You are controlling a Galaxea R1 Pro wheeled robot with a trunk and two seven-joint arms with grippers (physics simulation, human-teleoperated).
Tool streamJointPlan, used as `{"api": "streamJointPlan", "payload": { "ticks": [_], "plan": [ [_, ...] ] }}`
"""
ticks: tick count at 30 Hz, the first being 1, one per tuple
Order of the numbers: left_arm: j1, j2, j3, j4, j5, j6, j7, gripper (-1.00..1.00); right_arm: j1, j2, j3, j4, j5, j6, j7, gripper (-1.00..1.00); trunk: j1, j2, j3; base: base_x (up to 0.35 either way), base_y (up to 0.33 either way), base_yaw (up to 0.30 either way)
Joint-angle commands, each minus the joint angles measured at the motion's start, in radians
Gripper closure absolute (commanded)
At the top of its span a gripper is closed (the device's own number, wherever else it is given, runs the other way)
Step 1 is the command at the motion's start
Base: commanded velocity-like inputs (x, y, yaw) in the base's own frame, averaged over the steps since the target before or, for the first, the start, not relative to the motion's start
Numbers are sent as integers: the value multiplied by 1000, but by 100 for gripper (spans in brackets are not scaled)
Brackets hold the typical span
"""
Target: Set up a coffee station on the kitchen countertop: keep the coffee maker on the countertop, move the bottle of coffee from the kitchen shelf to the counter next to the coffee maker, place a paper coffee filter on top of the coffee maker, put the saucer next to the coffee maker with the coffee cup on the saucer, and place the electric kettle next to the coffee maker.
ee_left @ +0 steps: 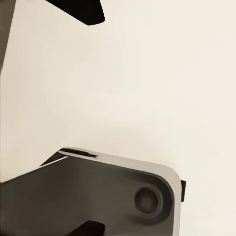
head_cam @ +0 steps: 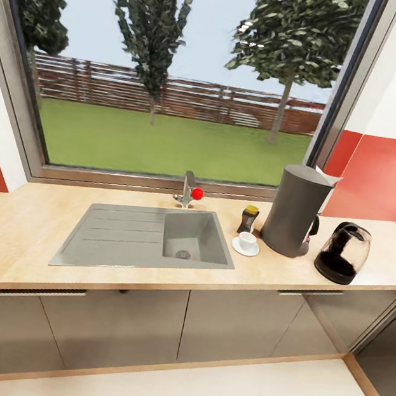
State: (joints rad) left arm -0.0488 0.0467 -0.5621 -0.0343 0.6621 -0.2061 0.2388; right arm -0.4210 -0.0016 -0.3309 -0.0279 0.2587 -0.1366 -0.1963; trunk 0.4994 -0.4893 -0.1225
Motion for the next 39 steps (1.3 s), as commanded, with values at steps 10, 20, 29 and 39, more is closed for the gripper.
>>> {"api": "streamJointPlan", "payload": {
  "ticks": [10, 20, 29, 39],
  "plan": [
    [0, 5, 2, 3, 17, -5, 8, -100, 14, -1, -8, 2, 11, 87, 7, -100, 0, -2, -2, 0, 0, 0],
    [1, 3, 2, 7, 18, -11, 6, -100, 56, 3, -8, 3, 12, 88, 9, -100, 0, -2, -2, 0, 0, 0],
    [3, 2, 2, 8, 16, -8, -4, -100, 68, 4, -10, -1, 4, 77, 4, -100, 0, -2, -2, 0, 0, 0],
    [3, -1, 2, 7, 17, -11, -6, -100, 68, 3, -10, -1, 5, 76, 5, -100, 0, -2, -2, 0, 0, 0]
  ]
}}
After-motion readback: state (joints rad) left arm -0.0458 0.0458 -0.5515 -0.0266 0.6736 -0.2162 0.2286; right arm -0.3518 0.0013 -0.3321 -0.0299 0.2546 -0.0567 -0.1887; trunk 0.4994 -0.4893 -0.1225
